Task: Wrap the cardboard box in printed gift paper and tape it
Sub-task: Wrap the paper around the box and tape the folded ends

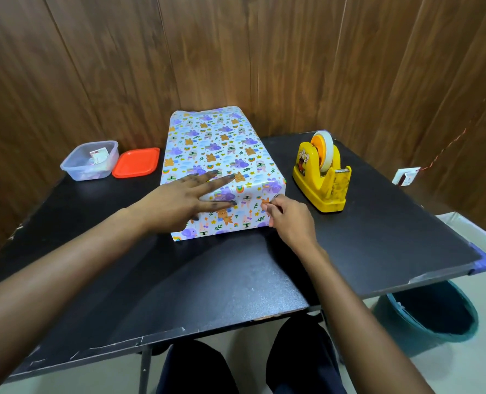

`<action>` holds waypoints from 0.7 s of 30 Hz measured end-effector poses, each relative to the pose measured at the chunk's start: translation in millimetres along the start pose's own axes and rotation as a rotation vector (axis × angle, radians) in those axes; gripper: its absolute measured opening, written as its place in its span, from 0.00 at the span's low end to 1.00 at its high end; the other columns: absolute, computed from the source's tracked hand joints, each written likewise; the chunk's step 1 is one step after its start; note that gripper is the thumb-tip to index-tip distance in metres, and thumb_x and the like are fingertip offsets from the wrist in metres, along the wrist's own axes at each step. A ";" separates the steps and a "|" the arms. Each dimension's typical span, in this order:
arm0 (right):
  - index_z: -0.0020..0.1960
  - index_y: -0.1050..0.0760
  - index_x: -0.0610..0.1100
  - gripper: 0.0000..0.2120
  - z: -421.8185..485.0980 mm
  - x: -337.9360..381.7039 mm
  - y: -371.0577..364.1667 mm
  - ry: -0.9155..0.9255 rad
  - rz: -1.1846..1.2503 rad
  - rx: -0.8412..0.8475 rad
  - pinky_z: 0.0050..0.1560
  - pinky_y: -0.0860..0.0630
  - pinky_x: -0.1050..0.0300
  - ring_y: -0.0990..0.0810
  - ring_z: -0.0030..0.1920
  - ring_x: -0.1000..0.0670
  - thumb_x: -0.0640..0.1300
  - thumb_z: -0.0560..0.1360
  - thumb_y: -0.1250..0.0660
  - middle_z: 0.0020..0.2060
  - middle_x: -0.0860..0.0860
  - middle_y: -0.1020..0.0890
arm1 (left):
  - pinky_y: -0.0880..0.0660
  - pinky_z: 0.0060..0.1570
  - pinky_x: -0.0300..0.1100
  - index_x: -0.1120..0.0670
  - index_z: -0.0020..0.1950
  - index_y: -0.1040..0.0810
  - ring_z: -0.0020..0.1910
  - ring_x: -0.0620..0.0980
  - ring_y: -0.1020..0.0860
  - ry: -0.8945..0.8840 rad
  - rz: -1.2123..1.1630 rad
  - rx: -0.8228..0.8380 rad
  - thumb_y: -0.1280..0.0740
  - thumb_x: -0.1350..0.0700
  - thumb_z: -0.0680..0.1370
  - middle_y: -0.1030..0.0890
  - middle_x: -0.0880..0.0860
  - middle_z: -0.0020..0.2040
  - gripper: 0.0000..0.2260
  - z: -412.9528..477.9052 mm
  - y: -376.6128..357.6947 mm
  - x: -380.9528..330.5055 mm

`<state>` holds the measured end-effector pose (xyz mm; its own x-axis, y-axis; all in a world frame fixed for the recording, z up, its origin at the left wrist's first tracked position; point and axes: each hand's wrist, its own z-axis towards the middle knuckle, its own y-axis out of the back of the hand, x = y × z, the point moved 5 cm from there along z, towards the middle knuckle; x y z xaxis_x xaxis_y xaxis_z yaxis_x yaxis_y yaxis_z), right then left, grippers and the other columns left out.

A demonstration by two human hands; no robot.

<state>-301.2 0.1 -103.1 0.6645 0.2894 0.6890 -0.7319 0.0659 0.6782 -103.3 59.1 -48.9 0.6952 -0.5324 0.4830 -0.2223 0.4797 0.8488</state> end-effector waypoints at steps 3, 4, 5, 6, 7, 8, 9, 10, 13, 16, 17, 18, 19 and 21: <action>0.50 0.19 0.46 0.14 -0.5 -2.0 -4.1 -0.079 0.009 -0.077 0.45 0.26 0.54 0.19 0.47 0.44 0.55 0.76 0.37 0.41 0.45 0.16 | 0.29 0.60 0.53 0.45 0.71 0.32 0.69 0.61 0.32 -0.002 0.003 0.005 0.22 0.64 0.62 0.39 0.55 0.75 0.41 0.3 -1.2 0.3; 0.50 0.19 0.46 0.15 0.1 -5.3 -5.1 -0.120 0.004 -0.090 0.47 0.26 0.53 0.19 0.47 0.44 0.57 0.76 0.37 0.40 0.44 0.16 | 0.29 0.60 0.54 0.45 0.71 0.33 0.69 0.61 0.33 -0.002 0.003 0.008 0.22 0.64 0.62 0.40 0.55 0.75 0.41 0.4 -1.7 0.2; 0.48 0.20 0.45 0.18 0.9 -9.8 -4.5 -0.166 -0.011 -0.102 0.47 0.26 0.53 0.19 0.47 0.44 0.60 0.74 0.36 0.40 0.44 0.16 | 0.30 0.61 0.54 0.45 0.71 0.33 0.70 0.60 0.33 -0.001 0.004 0.013 0.22 0.63 0.63 0.40 0.55 0.75 0.40 0.5 -2.1 0.5; 0.45 0.21 0.43 0.23 1.3 -14.6 -2.1 -0.213 -0.030 -0.112 0.47 0.26 0.53 0.19 0.46 0.43 0.64 0.71 0.36 0.38 0.44 0.16 | 0.30 0.61 0.54 0.45 0.72 0.34 0.70 0.60 0.34 0.002 0.006 0.020 0.23 0.63 0.63 0.41 0.55 0.75 0.40 0.2 -1.8 0.5; 0.42 0.23 0.41 0.28 1.0 -19.8 2.2 -0.257 -0.040 -0.114 0.46 0.26 0.53 0.19 0.44 0.44 0.69 0.68 0.35 0.36 0.44 0.16 | 0.30 0.61 0.54 0.45 0.72 0.34 0.70 0.60 0.34 0.004 0.008 0.023 0.23 0.63 0.64 0.41 0.54 0.75 0.40 0.3 -1.5 0.3; 0.40 0.24 0.40 0.31 1.5 -23.3 6.8 -0.284 -0.040 -0.108 0.44 0.26 0.53 0.19 0.42 0.45 0.71 0.65 0.34 0.33 0.45 0.17 | 0.30 0.61 0.54 0.45 0.71 0.33 0.70 0.60 0.33 0.006 0.010 0.024 0.23 0.63 0.63 0.41 0.54 0.75 0.40 0.5 -0.9 0.2; 0.38 0.26 0.40 0.31 3.5 -24.9 10.7 -0.294 -0.032 -0.088 0.43 0.27 0.54 0.19 0.40 0.46 0.71 0.64 0.33 0.30 0.45 0.17 | 0.30 0.61 0.54 0.45 0.71 0.33 0.70 0.60 0.33 0.007 0.012 0.027 0.23 0.63 0.63 0.41 0.55 0.75 0.40 0.7 -0.5 0.2; 0.36 0.27 0.41 0.30 5.9 -26.4 13.7 -0.296 -0.028 -0.064 0.41 0.27 0.55 0.19 0.38 0.46 0.70 0.64 0.32 0.29 0.45 0.18 | 0.30 0.61 0.54 0.45 0.71 0.33 0.70 0.60 0.33 0.006 0.010 0.034 0.23 0.63 0.63 0.41 0.55 0.75 0.40 1.0 -0.4 -0.2; 0.31 0.30 0.43 0.27 14.2 -27.2 15.6 -0.278 0.001 0.018 0.37 0.29 0.57 0.22 0.33 0.48 0.67 0.64 0.29 0.27 0.46 0.18 | 0.31 0.62 0.54 0.45 0.72 0.34 0.70 0.60 0.35 0.000 0.006 0.044 0.24 0.64 0.64 0.42 0.55 0.75 0.40 1.3 0.6 -0.3; 0.31 0.27 0.40 0.21 14.7 -33.4 18.1 -0.248 0.103 0.076 0.35 0.29 0.56 0.25 0.27 0.49 0.57 0.68 0.26 0.25 0.46 0.21 | 0.29 0.61 0.53 0.44 0.73 0.37 0.71 0.60 0.35 -0.001 0.001 0.056 0.24 0.64 0.64 0.43 0.54 0.76 0.42 0.6 -0.3 -0.6; 0.34 0.25 0.38 0.19 13.9 -35.0 24.5 -0.243 0.165 0.075 0.34 0.29 0.55 0.27 0.26 0.50 0.53 0.69 0.26 0.25 0.47 0.22 | 0.29 0.61 0.52 0.43 0.73 0.39 0.71 0.60 0.35 -0.002 -0.009 0.062 0.24 0.64 0.64 0.44 0.53 0.76 0.43 0.2 -1.7 0.0; 0.36 0.23 0.36 0.17 14.1 -34.9 34.8 -0.229 0.224 0.045 0.34 0.29 0.55 0.27 0.27 0.51 0.51 0.70 0.27 0.26 0.47 0.22 | 0.29 0.61 0.51 0.42 0.73 0.42 0.71 0.59 0.35 -0.003 -0.021 0.068 0.24 0.63 0.65 0.47 0.52 0.77 0.43 -0.1 -2.6 0.6; 0.38 0.22 0.36 0.16 16.7 -33.0 49.1 -0.192 0.253 -0.037 0.35 0.28 0.55 0.27 0.29 0.50 0.50 0.71 0.28 0.28 0.47 0.21 | 0.29 0.61 0.50 0.40 0.74 0.45 0.72 0.58 0.36 -0.004 -0.028 0.073 0.24 0.62 0.66 0.52 0.51 0.78 0.45 -0.5 -3.6 1.8; 0.41 0.21 0.39 0.14 25.1 -27.5 83.8 -0.091 0.126 -0.290 0.43 0.27 0.51 0.23 0.41 0.47 0.51 0.73 0.31 0.37 0.46 0.19 | 0.31 0.63 0.48 0.36 0.75 0.53 0.73 0.57 0.39 -0.009 -0.032 0.078 0.26 0.61 0.68 0.62 0.47 0.77 0.48 -1.6 -6.3 3.0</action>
<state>-377.0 -26.4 -58.7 0.5669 0.2265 0.7920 -0.8131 0.3083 0.4938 -98.7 55.6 -53.1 0.6969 -0.5527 0.4570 -0.2531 0.4067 0.8778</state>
